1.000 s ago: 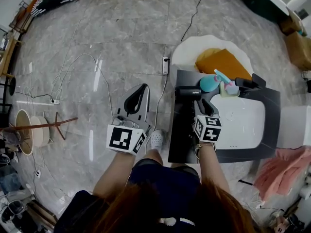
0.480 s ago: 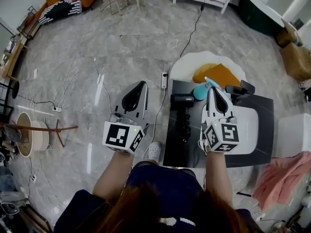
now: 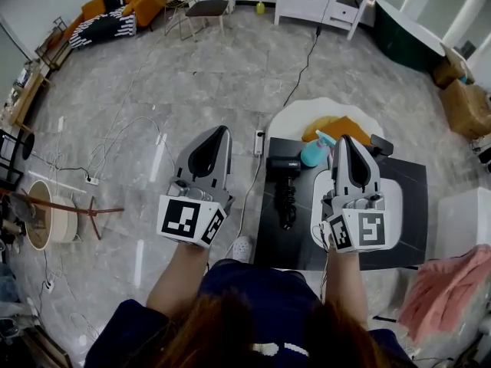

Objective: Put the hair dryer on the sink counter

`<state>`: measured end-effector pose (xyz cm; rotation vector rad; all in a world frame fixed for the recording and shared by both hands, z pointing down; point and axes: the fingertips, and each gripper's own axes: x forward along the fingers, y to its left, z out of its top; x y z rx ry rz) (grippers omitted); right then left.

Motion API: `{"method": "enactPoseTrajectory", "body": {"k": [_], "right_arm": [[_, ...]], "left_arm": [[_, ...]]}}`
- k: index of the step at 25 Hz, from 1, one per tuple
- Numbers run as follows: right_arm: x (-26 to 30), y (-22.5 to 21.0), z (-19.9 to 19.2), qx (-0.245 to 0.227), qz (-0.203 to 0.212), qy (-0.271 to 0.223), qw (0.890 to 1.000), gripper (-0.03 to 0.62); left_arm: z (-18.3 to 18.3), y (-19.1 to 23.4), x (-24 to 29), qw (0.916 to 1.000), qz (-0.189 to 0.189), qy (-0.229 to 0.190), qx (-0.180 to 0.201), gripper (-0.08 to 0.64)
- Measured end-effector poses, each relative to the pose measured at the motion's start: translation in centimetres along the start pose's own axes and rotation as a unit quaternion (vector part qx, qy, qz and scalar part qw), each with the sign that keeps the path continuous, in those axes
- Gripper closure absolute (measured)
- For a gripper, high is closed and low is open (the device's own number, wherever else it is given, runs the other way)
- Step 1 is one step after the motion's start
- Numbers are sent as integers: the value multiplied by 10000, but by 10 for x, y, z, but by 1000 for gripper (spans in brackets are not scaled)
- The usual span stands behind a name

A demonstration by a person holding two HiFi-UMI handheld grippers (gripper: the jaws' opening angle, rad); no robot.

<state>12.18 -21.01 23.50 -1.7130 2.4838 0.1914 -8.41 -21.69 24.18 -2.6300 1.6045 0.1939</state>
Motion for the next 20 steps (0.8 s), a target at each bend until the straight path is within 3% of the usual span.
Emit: {"method": "enactPoseTrajectory", "body": {"k": [7, 13, 20], "right_arm": [[-6, 5, 18, -59, 41, -142, 9999, 578], [-11, 12, 20, -398, 73, -158, 9991, 578], [-9, 12, 23, -202, 87, -189, 9996, 578]], "left_arm": [[10, -2, -5, 10000, 35, -47, 35, 541], [7, -6, -9, 10000, 30, -60, 31, 541], [10, -4, -9, 10000, 47, -60, 41, 541]]}}
